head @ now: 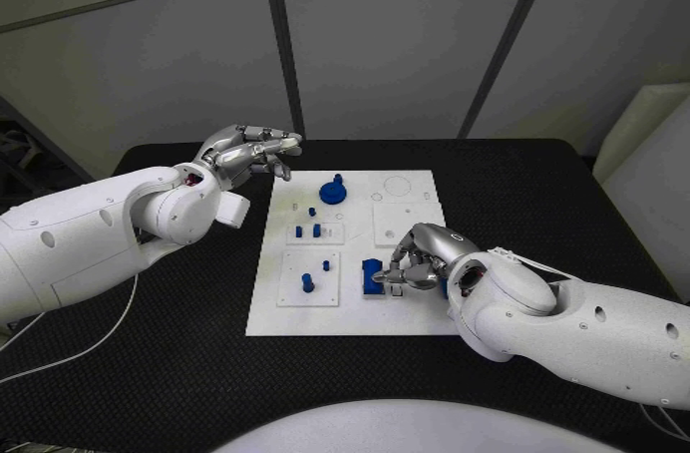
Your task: Assemble the parts on the task board
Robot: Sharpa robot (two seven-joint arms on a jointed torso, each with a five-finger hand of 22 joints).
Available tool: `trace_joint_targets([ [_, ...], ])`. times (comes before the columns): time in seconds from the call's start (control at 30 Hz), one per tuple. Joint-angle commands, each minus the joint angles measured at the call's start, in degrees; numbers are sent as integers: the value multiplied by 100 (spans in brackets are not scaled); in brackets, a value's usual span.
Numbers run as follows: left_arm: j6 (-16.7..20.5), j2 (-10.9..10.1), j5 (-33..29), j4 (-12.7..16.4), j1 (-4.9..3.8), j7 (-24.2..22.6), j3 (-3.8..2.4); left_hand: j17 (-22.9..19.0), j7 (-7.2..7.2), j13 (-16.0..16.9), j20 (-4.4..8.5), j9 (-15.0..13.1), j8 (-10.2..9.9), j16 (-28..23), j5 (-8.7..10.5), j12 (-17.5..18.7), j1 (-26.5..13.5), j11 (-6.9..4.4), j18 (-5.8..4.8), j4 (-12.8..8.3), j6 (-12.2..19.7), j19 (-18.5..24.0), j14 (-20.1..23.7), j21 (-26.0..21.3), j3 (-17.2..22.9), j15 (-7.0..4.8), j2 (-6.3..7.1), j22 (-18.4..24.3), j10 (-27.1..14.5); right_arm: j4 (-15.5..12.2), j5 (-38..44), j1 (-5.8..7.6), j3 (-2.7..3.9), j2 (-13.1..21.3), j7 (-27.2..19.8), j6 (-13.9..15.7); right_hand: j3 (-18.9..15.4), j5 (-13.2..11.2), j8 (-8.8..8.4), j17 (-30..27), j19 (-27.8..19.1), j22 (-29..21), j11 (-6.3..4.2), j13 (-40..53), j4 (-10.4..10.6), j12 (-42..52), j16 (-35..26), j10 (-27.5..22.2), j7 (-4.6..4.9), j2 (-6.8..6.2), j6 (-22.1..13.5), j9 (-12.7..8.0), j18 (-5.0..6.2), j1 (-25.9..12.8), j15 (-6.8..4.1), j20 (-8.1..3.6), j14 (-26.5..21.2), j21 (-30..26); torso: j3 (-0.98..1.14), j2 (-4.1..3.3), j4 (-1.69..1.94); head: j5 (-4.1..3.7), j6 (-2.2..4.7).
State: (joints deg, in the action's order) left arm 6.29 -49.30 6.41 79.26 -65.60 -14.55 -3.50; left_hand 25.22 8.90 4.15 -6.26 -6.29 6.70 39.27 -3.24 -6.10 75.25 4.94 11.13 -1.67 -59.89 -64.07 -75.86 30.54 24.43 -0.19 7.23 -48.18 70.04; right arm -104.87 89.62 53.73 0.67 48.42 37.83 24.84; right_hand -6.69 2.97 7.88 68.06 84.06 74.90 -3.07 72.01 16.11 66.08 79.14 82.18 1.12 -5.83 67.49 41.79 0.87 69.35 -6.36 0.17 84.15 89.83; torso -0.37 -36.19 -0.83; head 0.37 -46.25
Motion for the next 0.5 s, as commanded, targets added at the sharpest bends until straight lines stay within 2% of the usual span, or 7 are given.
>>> trace_joint_targets([
  [0.03,-53,-17,-21,16,-9,-8,-3,-7,0,9,2,-8,-25,-22,31,17,-8,-5,-70,-3,48,-32,2,-33,-28,35,-25,8,-43,-158,-478,7,11,218,-548,529,-18,-9,-163,-134,594,1510,70,-142,30,-210,-99,-110,65,91,-223,-42,-87,26,22,-6,149,17,-2,1,-15,-12,15],
  [0.13,-49,-31,-21,23,-9,-6,-3,-7,0,9,2,-8,-25,-22,31,17,-8,-5,-70,-3,48,-32,2,-33,-28,35,-25,8,-43,-296,-781,8,81,482,-730,603,2,75,-294,-159,594,1510,117,-181,10,-274,-123,-139,124,165,-376,-103,-87,129,62,29,145,17,-3,-1,-15,-28,26],
  [0.23,-39,-45,-21,30,-9,-2,-2,-8,0,9,2,-9,-26,-23,31,17,-10,-5,-70,-3,49,-33,2,-36,-31,35,-26,10,-43,-412,-943,9,136,779,-812,511,-2,188,-427,-146,594,1510,172,-231,-35,-357,-128,-167,187,246,-493,-234,-87,288,112,82,154,17,-3,-3,-20,-49,42],
  [0.33,-36,-48,-21,37,-9,0,-1,-9,0,9,1,-10,-28,-26,31,18,-17,-5,-70,-3,50,-37,3,-46,-42,36,-29,17,-45,-472,-869,10,165,1050,-783,238,9,518,-444,-120,594,1510,200,-270,-138,-421,-121,-183,223,306,-578,-396,-87,494,133,108,162,17,-4,4,-19,-94,44],
  [0.47,-36,-47,-21,45,-8,-1,1,-9,0,9,1,-10,-28,-26,31,18,-17,-5,-70,-3,50,-37,3,-46,-42,36,-29,17,-45,-464,-560,10,180,1308,-547,-239,19,671,-439,-105,594,1510,212,-352,-267,-547,-121,-214,239,371,-597,-623,-87,754,148,129,165,17,-1,3,-19,-200,38],
  [0.5,-34,-47,-21,46,-8,-2,1,-9,0,9,1,-10,-28,-26,31,18,-17,-5,-70,-3,50,-37,3,-46,-42,36,-29,17,-45,-444,-458,9,183,1367,-450,-349,-14,653,-439,-120,594,1510,223,-562,-286,-841,-134,-321,244,365,-580,-707,-87,800,154,136,161,17,-1,1,-19,-248,45],
])
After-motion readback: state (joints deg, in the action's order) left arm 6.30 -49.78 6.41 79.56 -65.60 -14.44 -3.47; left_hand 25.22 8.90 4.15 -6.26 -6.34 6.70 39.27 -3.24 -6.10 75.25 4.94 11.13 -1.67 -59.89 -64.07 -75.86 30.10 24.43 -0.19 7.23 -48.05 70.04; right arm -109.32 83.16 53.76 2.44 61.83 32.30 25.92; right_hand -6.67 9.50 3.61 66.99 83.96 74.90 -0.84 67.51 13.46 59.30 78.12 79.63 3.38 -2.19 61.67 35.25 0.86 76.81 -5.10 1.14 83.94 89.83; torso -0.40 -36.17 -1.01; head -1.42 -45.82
